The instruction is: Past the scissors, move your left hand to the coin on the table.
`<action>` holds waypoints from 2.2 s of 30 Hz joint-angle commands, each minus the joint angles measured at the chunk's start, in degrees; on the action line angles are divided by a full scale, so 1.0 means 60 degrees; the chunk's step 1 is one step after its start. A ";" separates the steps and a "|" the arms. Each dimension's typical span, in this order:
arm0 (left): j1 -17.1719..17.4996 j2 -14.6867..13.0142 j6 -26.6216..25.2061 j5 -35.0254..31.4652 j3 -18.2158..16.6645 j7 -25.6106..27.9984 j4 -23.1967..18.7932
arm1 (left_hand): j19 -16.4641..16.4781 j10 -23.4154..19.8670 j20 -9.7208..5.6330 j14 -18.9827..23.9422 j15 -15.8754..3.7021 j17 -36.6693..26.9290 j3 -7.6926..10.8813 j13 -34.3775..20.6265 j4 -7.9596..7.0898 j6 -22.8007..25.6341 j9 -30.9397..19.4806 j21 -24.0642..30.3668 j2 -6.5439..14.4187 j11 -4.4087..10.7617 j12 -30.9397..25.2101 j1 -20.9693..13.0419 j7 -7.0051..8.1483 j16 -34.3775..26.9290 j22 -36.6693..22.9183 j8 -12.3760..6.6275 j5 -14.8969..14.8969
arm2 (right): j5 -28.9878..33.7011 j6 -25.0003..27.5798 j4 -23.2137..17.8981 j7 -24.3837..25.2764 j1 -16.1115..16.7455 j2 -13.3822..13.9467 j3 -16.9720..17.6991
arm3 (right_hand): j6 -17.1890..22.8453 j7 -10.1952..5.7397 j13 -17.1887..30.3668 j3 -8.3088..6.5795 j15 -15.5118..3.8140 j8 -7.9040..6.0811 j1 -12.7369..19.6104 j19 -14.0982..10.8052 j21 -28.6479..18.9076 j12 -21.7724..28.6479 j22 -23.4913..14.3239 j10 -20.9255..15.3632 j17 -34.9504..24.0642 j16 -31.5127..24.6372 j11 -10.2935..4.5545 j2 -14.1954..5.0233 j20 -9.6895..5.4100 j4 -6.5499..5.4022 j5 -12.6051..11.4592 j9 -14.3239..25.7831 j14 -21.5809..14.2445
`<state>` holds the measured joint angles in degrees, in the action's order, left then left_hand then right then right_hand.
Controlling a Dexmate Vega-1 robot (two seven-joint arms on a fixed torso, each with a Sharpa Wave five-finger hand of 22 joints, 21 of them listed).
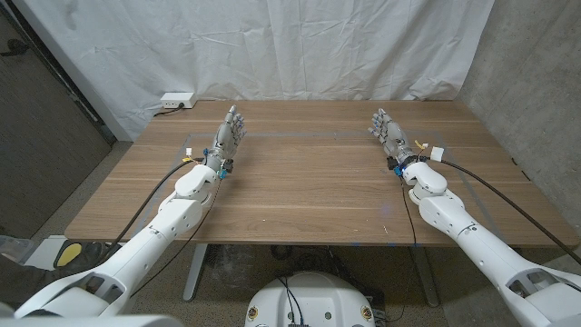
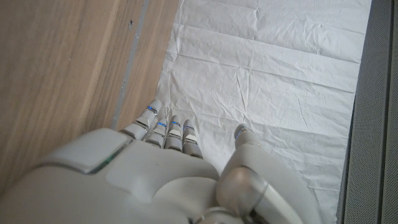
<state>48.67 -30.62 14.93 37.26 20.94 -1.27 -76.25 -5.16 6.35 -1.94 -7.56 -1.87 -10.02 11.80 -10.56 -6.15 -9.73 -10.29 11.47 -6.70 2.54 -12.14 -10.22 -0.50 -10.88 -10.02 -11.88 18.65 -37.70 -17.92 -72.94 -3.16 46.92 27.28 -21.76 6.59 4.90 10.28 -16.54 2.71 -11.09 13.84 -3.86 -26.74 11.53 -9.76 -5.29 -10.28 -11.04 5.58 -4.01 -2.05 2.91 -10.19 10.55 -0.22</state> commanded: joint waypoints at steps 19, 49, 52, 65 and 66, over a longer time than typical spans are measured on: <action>0.0200 -0.0182 -0.0136 0.0040 -0.0030 0.0024 -0.0676 | 0.0778 -0.1078 -0.0738 0.0955 -0.0066 -0.0043 0.0236 -0.0009 0.0261 0.0872 -0.0034 0.0235 0.0515 -0.0022 -0.0284 -0.0729 -0.0023 -0.0184 -0.0024 -0.0277 0.0114 | -0.0120 -0.0458 0.0040 -0.0070 0.0156 -0.0255 0.0035 | 0.0110 -0.0005 0.0043 -0.0053 0.0096 -0.0041 0.0115 -0.0165 0.0041 0.0099 -0.0041 -0.0095 -0.0044 -0.0039 0.0042 -0.0016 -0.0084 0.0076 -0.0069 0.0040 -0.0066; 0.0963 -0.0951 -0.0565 -0.0220 -0.0051 0.0252 -0.2073 | 0.0914 -0.1353 -0.0618 0.1119 0.0031 -0.0050 0.0287 -0.0013 0.0366 0.1186 -0.0039 0.0192 0.0686 -0.0113 -0.0253 -0.0988 -0.0104 -0.0110 -0.0030 -0.0246 0.0031 | -0.0486 -0.0883 0.0423 -0.0812 0.0146 -0.0323 0.0161 | 0.0175 0.0047 0.0048 0.0006 0.0049 -0.0053 0.0149 -0.0387 0.0142 0.0197 -0.0047 -0.0402 -0.0048 -0.0093 -0.0027 -0.0024 -0.0113 0.0169 -0.0062 0.0045 -0.0310; 0.1138 -0.1078 -0.0543 -0.0310 -0.0115 0.0386 -0.2314 | 0.0916 -0.1359 -0.0613 0.1122 0.0039 -0.0051 0.0289 -0.0014 0.0371 0.1183 -0.0039 0.0187 0.0697 -0.0102 -0.0247 -0.1002 -0.0105 -0.0104 -0.0031 -0.0236 0.0023 | -0.0469 -0.0873 0.0402 -0.0784 0.0156 -0.0319 0.0155 | 0.0182 0.0039 0.0048 0.0011 0.0052 -0.0054 0.0146 -0.0391 0.0154 0.0200 -0.0047 -0.0418 -0.0050 -0.0092 -0.0024 -0.0029 -0.0112 0.0171 -0.0063 0.0045 -0.0313; 0.1818 -0.0984 0.0584 -0.0193 -0.0308 0.0029 -0.2328 | 0.0962 -0.1440 -0.0569 0.1205 0.0038 -0.0054 0.0296 -0.0016 0.0398 0.1270 -0.0041 0.0178 0.0743 -0.0104 -0.0234 -0.1070 -0.0107 -0.0103 -0.0032 -0.0220 -0.0020 | -0.1025 -0.0842 0.0314 -0.1229 0.0294 -0.0382 0.0326 | 0.0213 0.0035 0.0049 0.0008 0.0050 -0.0059 0.0178 -0.0418 0.0195 0.0206 -0.0049 -0.0459 -0.0048 -0.0085 -0.0007 -0.0059 -0.0106 0.0202 -0.0068 0.0045 -0.0340; 0.1861 -0.0960 0.0683 -0.0208 -0.0315 0.0024 -0.2316 | 0.0959 -0.1442 -0.0565 0.1204 0.0039 -0.0054 0.0296 -0.0016 0.0399 0.1266 -0.0041 0.0176 0.0744 -0.0103 -0.0234 -0.1072 -0.0107 -0.0101 -0.0033 -0.0217 -0.0022 | -0.1026 -0.0852 0.0303 -0.1215 0.0307 -0.0385 0.0334 | 0.0214 0.0033 0.0049 0.0008 0.0053 -0.0059 0.0181 -0.0423 0.0196 0.0209 -0.0049 -0.0469 -0.0048 -0.0086 -0.0006 -0.0062 -0.0108 0.0203 -0.0069 0.0045 -0.0345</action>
<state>56.59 -36.55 14.15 35.84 19.85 0.46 -89.63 0.40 -1.69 -1.74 -0.77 -1.43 -10.29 13.60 -10.54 -4.01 -2.33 -10.26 12.59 -2.39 1.96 -13.43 -16.03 -1.13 -11.68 -10.00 -13.36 18.83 -41.44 -23.06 -70.76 -8.60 48.05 25.35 -20.60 7.59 5.11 10.26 -16.44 2.67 -11.09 14.44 -5.69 -25.61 12.41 -9.73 -7.42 -10.26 -11.25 5.57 -4.62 -2.06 3.96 -10.41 10.53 -1.86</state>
